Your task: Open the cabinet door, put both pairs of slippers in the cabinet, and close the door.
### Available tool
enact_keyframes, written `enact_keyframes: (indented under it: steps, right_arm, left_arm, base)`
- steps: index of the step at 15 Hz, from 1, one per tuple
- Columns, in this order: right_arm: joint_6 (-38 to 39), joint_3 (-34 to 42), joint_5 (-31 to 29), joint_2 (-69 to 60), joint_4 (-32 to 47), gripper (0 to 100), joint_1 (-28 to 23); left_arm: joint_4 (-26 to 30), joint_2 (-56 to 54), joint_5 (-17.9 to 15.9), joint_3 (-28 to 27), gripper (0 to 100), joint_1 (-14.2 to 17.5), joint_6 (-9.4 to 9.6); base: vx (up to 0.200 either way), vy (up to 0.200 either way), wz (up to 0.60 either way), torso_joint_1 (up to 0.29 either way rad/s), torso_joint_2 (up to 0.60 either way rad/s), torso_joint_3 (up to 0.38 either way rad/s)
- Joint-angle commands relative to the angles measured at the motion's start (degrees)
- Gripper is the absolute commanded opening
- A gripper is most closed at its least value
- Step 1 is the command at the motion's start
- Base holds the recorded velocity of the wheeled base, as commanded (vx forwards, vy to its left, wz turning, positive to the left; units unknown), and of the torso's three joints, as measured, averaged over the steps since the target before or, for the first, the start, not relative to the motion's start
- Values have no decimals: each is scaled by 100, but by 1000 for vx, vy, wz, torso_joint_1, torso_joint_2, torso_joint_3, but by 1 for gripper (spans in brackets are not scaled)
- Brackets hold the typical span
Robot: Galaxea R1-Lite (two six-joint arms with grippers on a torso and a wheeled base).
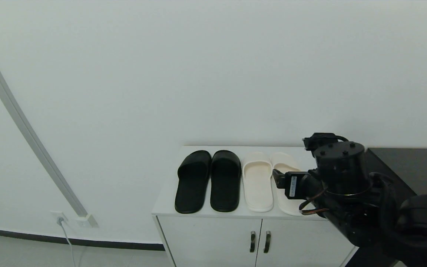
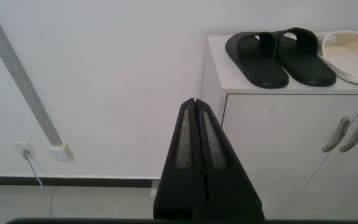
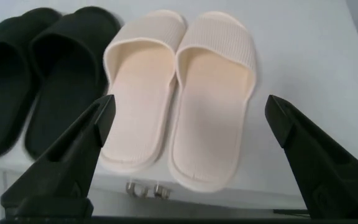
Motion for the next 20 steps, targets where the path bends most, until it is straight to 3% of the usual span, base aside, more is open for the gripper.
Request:
enact_keyframes:
  steps: [1, 9, 20]
  right_arm:
    - [4, -88, -95, 620, -257, 100, 61]
    - [-14, -721, -253, 1736, -802, 100, 26]
    - [-348, -1986, -192, 2826, -811, 100, -642]
  left_arm:
    - [0, 7, 2, 5, 0, 2, -5]
    - [0, 7, 2, -4, 0, 2, -5]
    - [0, 7, 2, -4, 0, 2, -5]
  base:
    - [0, 0, 0, 0, 0, 0]
    - [0, 0, 0, 0, 0, 0]
    - [0, 0, 0, 0, 0, 0]
